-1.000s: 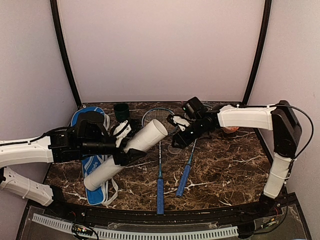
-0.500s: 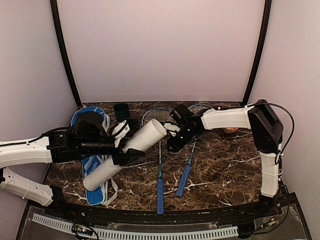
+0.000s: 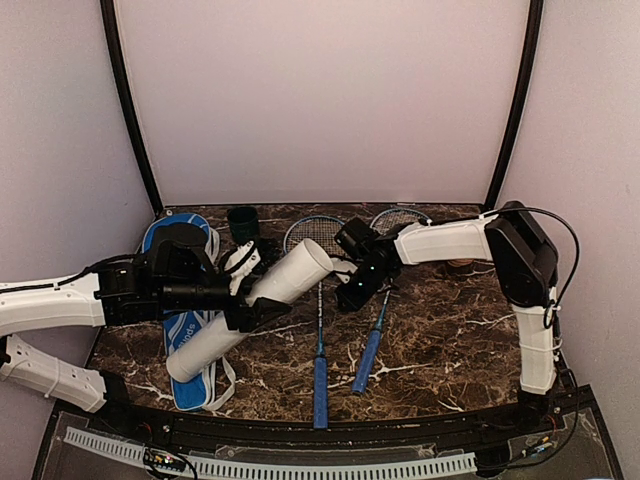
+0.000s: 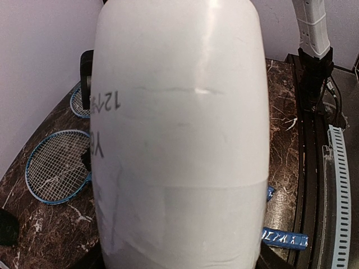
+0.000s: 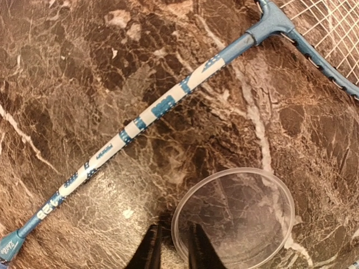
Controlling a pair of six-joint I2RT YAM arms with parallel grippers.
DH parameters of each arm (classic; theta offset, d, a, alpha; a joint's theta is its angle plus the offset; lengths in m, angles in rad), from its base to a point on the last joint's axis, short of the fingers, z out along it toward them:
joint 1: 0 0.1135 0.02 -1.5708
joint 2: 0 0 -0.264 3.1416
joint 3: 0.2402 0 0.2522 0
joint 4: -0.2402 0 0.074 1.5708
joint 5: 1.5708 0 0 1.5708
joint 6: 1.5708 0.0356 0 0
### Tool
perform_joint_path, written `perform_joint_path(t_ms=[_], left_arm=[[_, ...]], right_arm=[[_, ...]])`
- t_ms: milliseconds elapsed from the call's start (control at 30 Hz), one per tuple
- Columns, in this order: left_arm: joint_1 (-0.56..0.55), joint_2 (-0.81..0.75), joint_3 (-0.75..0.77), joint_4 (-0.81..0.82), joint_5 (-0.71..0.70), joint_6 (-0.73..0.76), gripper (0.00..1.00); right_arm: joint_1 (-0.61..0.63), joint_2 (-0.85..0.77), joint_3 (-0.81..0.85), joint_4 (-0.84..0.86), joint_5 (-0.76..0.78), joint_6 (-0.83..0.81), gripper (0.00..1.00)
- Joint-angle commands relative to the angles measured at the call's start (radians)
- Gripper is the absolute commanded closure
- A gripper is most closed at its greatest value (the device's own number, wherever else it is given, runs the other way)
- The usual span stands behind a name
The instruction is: Pack up the badminton gear
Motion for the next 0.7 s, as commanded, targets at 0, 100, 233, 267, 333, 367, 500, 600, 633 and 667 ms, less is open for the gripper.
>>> perform_joint_path(t_ms=[0,100,233,267,333,367,500,600,633,667], left_arm=[[0.0,-0.013,-0.013,0.025,0.002,0.008,0.6],[-0.001,-0.012,-0.01,0.021,0.007,0.013,0.6],[-0.001,-0.009,-0.015,0.026,0.006,0.018,0.6],[0.0,-0.008,-0.018,0.03,0.007,0.018,0.61],[0.0,-0.006,-0.019,0.037,0.011,0.016,0.61],[-0.001,-0.005,-0.019,0.038,0.014,0.016,0.61],[-0.001,-0.006,-0.014,0.04,0.019,0.014,0.61],[-0.001,-0.009,-0.014,0.043,0.019,0.019,0.61],[-0.001,-0.009,-0.015,0.043,0.019,0.022,0.6],[-0.001,-0.009,-0.015,0.046,0.02,0.027,0.61]], right_arm=[[0.009,0.019,0.015,-0.027,0.019,-0.005,0.87],[0.008,0.024,0.01,-0.031,0.021,-0.005,0.93],[0.008,0.001,0.002,-0.029,0.019,0.005,1.0],[0.007,-0.016,-0.001,-0.026,0.013,0.009,1.0],[0.007,-0.063,-0.005,-0.016,-0.004,0.017,1.0],[0.004,-0.085,-0.006,-0.012,-0.012,0.021,1.0],[-0.011,-0.187,-0.009,0.01,-0.058,0.038,1.0],[-0.027,-0.269,-0.021,0.033,-0.099,0.057,1.0],[-0.031,-0.292,-0.024,0.039,-0.113,0.068,1.0],[-0.036,-0.32,-0.028,0.044,-0.126,0.074,1.0]])
